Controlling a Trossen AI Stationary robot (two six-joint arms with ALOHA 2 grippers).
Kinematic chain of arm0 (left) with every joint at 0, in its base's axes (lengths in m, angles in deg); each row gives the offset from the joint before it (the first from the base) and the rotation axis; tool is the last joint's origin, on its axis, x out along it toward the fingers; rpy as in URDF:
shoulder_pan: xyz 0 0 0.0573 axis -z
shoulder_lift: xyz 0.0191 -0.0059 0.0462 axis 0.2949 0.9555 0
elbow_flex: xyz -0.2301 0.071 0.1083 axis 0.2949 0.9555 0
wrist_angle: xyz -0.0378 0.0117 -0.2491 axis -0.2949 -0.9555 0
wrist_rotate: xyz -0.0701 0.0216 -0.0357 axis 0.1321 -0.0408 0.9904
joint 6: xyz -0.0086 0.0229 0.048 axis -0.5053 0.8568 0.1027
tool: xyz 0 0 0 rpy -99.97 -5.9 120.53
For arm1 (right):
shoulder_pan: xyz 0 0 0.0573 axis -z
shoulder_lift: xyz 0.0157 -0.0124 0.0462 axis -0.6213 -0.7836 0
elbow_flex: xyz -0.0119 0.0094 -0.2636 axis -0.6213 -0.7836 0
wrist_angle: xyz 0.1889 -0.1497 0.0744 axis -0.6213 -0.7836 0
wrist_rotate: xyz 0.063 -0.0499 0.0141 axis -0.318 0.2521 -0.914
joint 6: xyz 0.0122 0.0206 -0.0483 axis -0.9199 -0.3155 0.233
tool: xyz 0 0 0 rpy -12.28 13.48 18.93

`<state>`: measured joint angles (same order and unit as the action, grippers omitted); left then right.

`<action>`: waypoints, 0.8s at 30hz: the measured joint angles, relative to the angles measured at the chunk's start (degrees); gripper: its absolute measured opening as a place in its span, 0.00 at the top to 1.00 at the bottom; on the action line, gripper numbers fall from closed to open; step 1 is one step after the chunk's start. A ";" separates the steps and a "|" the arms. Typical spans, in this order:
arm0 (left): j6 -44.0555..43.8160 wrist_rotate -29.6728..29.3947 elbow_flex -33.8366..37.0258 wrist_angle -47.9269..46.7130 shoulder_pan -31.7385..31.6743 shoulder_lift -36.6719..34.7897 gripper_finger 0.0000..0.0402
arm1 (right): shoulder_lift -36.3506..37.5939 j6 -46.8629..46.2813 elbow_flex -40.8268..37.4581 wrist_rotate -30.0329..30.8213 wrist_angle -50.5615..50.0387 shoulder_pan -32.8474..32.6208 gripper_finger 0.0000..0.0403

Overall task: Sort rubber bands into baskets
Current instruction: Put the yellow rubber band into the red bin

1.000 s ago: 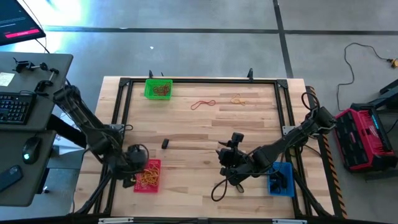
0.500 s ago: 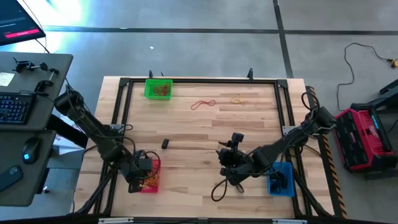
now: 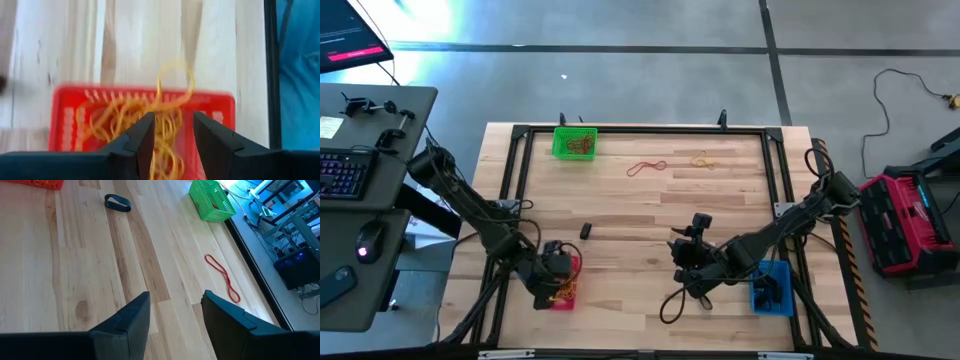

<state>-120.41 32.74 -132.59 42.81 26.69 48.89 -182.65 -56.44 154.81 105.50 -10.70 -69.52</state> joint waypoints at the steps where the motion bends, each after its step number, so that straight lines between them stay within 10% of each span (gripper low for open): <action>1: 0.79 -0.38 0.00 0.98 -0.60 0.54 0.69 | 0.00 -0.02 0.00 0.00 0.00 0.00 0.59; 24: 14.15 1.25 -0.28 7.40 -5.65 7.47 0.64 | 0.00 -0.44 0.00 -0.63 -0.25 0.00 0.59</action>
<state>-106.26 33.99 -132.87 50.21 21.04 56.36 -182.65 -56.87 154.81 104.86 -10.94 -69.52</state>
